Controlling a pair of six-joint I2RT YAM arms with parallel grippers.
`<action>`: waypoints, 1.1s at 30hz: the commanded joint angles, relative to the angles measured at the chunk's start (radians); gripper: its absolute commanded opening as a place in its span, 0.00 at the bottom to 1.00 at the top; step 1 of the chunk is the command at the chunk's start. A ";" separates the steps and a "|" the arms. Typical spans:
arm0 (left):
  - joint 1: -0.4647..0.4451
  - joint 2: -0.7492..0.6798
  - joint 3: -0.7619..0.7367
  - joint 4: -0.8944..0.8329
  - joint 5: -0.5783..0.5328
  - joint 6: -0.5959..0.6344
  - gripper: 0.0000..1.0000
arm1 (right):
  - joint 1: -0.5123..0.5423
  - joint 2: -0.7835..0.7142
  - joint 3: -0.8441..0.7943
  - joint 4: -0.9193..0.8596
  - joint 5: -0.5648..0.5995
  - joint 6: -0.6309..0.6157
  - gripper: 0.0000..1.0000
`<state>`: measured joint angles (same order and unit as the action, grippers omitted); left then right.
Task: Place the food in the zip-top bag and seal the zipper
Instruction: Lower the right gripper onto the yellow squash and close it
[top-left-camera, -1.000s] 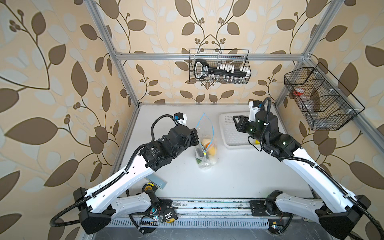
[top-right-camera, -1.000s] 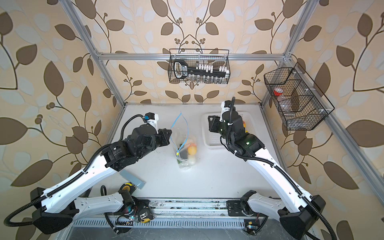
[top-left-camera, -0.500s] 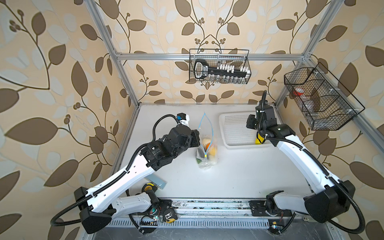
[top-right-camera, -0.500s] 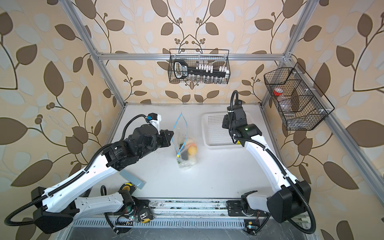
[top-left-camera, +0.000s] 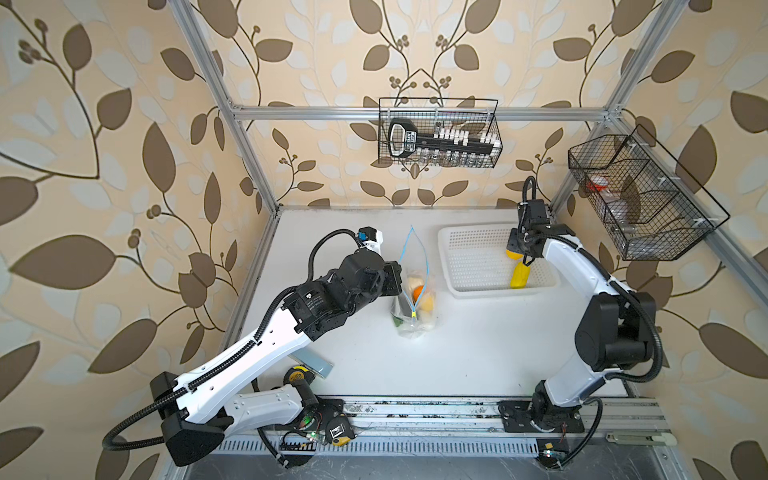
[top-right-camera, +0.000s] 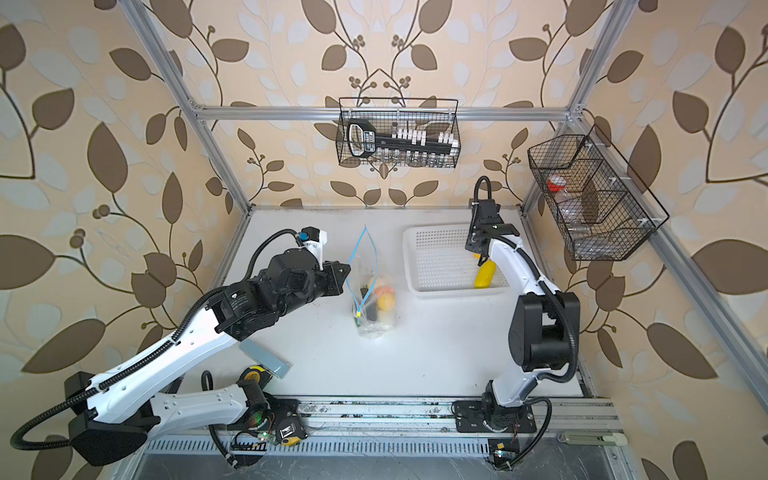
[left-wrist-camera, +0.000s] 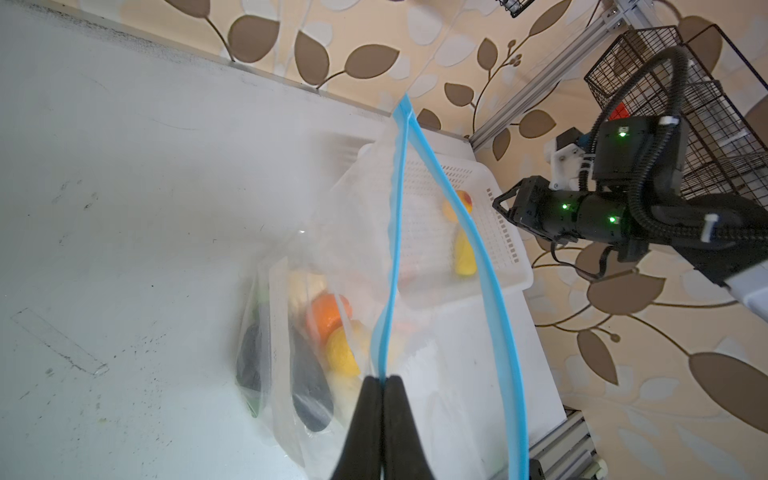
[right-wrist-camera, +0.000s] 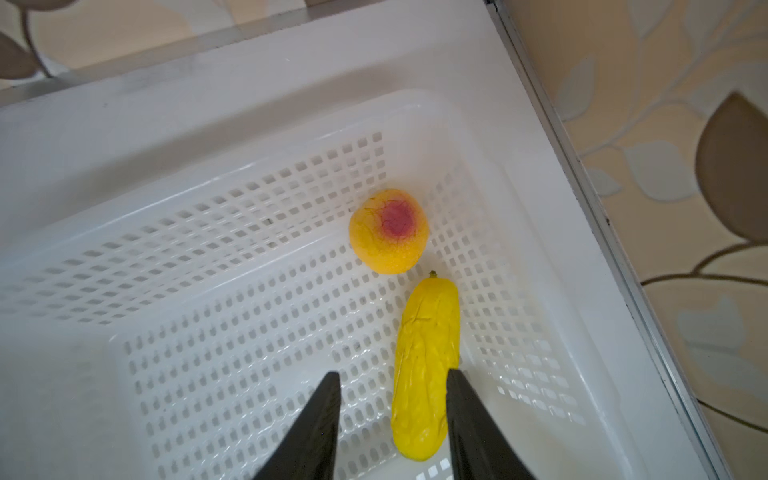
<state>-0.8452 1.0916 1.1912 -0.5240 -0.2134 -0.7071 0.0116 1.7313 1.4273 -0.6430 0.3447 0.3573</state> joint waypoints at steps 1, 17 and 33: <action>0.010 0.001 -0.012 0.040 0.010 0.025 0.00 | -0.035 0.062 0.039 -0.054 0.007 0.011 0.46; 0.011 0.014 -0.017 0.060 0.025 0.018 0.00 | -0.090 0.157 -0.071 0.024 -0.103 0.081 0.50; 0.012 -0.001 -0.027 0.058 0.022 0.005 0.00 | -0.089 0.205 -0.112 0.073 -0.149 0.111 0.42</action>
<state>-0.8429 1.1069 1.1725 -0.4927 -0.1894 -0.7074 -0.0788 1.9129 1.3441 -0.5713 0.2340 0.4576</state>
